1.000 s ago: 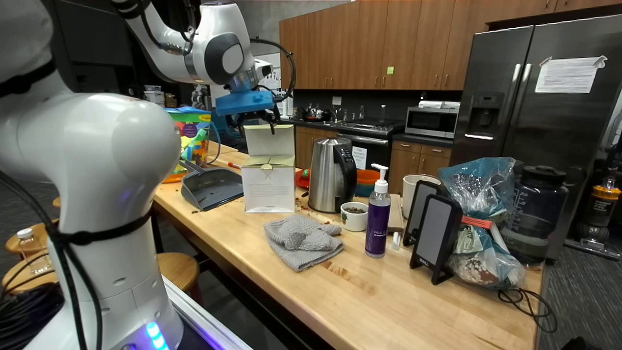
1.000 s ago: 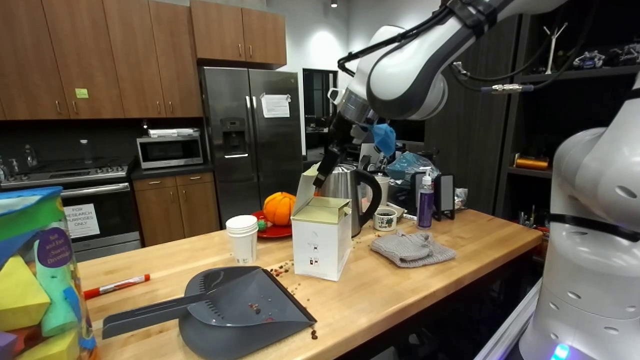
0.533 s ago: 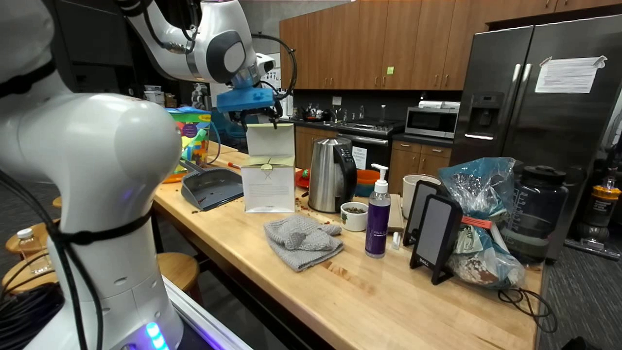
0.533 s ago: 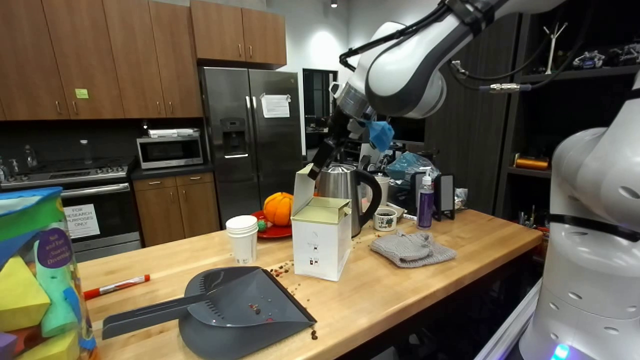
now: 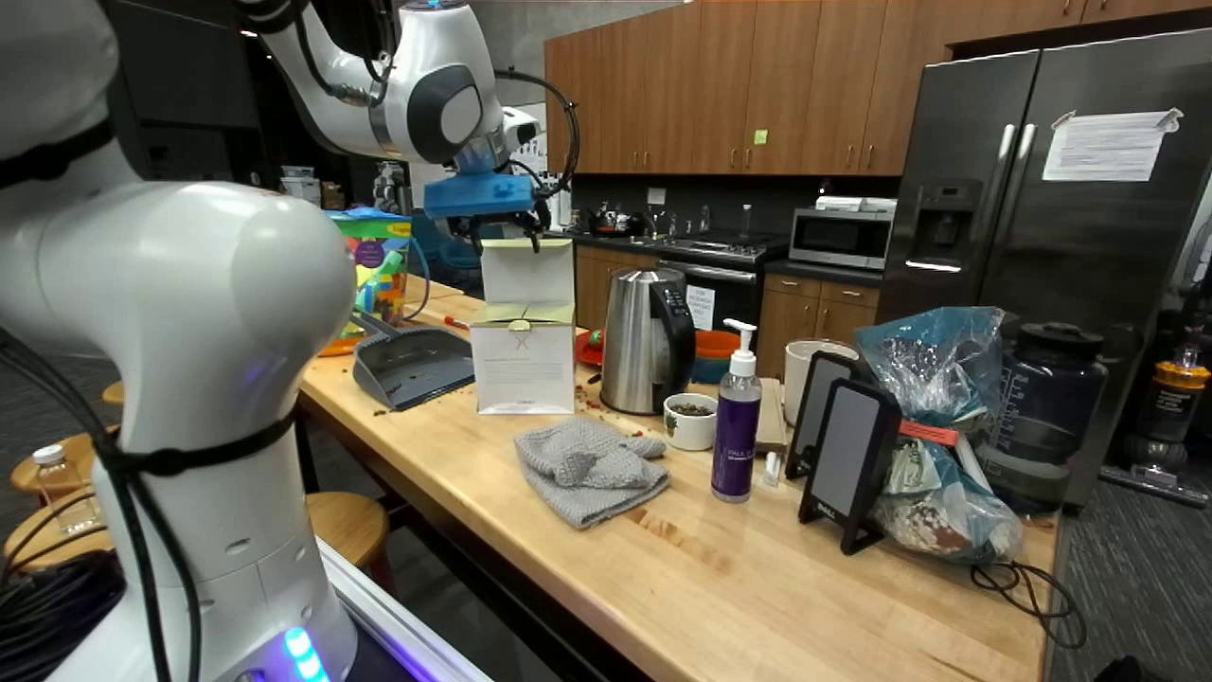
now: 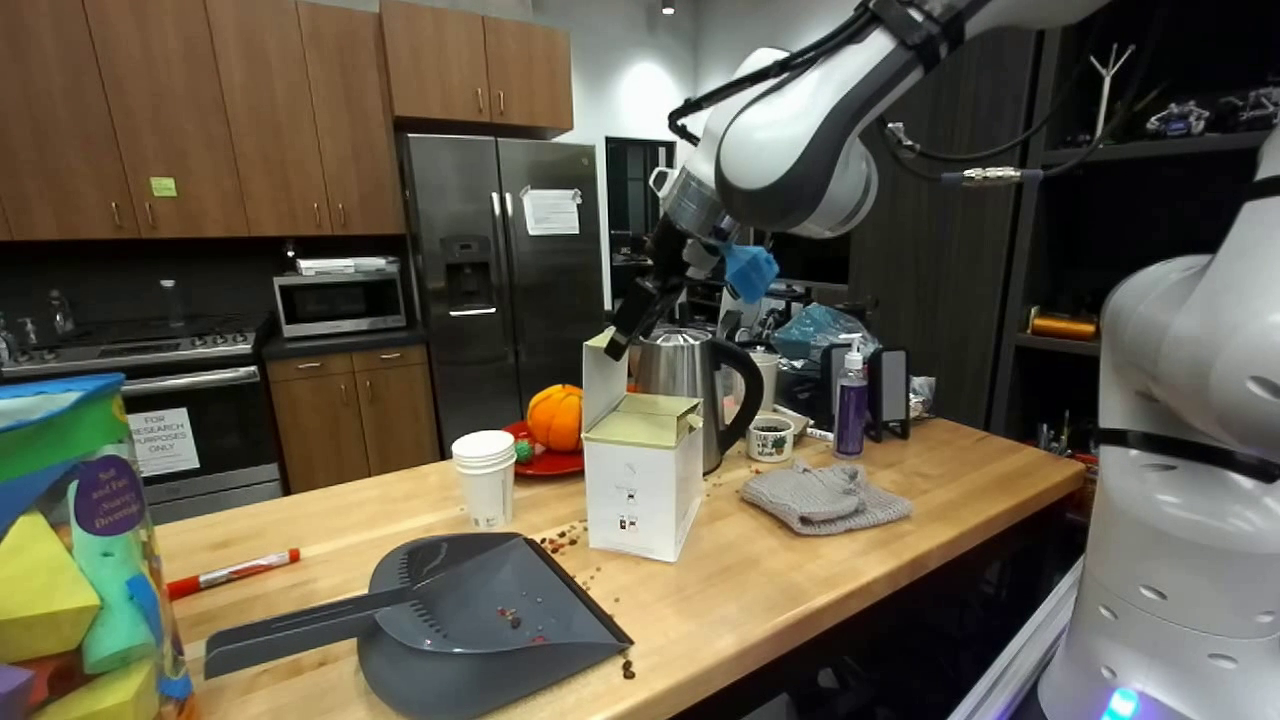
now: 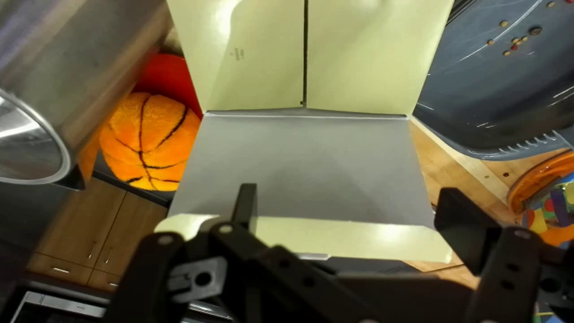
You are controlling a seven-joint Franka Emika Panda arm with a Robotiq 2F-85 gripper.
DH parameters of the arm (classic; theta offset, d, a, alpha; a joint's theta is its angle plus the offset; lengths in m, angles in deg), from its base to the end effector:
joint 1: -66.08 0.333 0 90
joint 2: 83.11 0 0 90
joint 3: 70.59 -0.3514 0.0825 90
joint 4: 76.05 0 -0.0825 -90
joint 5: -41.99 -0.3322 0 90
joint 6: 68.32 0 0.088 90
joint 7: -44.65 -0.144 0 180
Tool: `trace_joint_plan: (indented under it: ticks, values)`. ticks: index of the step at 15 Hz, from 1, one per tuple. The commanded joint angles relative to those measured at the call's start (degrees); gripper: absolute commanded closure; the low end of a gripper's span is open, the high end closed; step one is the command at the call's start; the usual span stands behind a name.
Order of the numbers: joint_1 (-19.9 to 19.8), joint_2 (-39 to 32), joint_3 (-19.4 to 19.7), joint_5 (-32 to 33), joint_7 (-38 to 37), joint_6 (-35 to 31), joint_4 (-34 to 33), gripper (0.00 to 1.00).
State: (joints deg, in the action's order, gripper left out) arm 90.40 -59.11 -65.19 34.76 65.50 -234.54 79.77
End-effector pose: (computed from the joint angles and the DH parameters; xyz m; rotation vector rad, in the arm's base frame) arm 0.3706 0.1185 0.4572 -2.7925 -0.8288 -0.8966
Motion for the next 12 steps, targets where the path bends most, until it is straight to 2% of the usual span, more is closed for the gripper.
trace_joint_plan:
  ticks: [1,12]
  values:
    - [1.59,-2.32,1.39,-2.64,0.67,0.46,-2.74,0.0]
    - [1.17,-5.27,0.47,-4.83,1.05,0.7,-6.21,0.0]
